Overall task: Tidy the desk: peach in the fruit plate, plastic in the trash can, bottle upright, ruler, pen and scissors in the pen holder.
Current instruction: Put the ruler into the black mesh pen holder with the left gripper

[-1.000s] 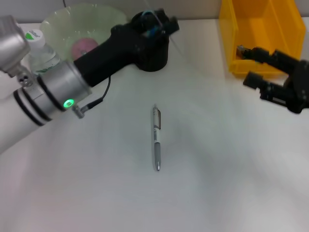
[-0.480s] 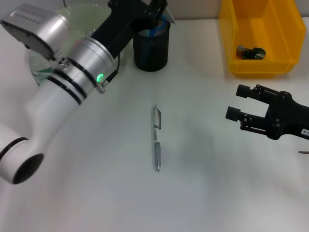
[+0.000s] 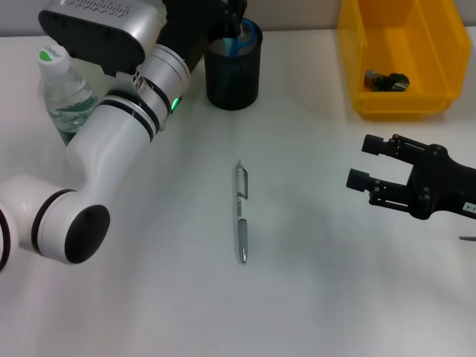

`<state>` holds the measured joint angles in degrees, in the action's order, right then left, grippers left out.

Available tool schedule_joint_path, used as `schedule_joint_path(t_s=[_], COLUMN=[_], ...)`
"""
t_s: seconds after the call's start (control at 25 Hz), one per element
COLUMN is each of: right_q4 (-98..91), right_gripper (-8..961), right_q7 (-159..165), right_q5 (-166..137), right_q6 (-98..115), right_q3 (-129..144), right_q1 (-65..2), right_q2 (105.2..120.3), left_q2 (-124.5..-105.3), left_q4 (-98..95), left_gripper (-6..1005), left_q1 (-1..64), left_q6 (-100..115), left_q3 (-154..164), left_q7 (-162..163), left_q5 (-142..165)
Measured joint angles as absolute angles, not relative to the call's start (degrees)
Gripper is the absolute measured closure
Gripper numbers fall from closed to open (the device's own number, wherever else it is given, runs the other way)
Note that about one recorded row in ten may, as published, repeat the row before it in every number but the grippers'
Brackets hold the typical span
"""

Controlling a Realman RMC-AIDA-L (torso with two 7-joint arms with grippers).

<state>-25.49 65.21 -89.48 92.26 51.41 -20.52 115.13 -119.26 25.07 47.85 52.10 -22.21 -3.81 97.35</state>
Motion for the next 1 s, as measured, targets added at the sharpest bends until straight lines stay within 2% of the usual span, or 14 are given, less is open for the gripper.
schedule_joint_path(t_s=[1.0], right_q4=[-25.75], right_gripper=[178], right_q7=[65.70], right_q5=[-89.56], right_q6=[92.28], right_q3=[51.00], right_q1=[-20.84], right_q2=[115.13], left_q2=[-119.26], left_q4=[25.51], left_gripper=[423], left_q1=[48.69], left_q6=[47.62], left_q3=[-24.32], left_q7=[-5.49], left_q5=[98.26])
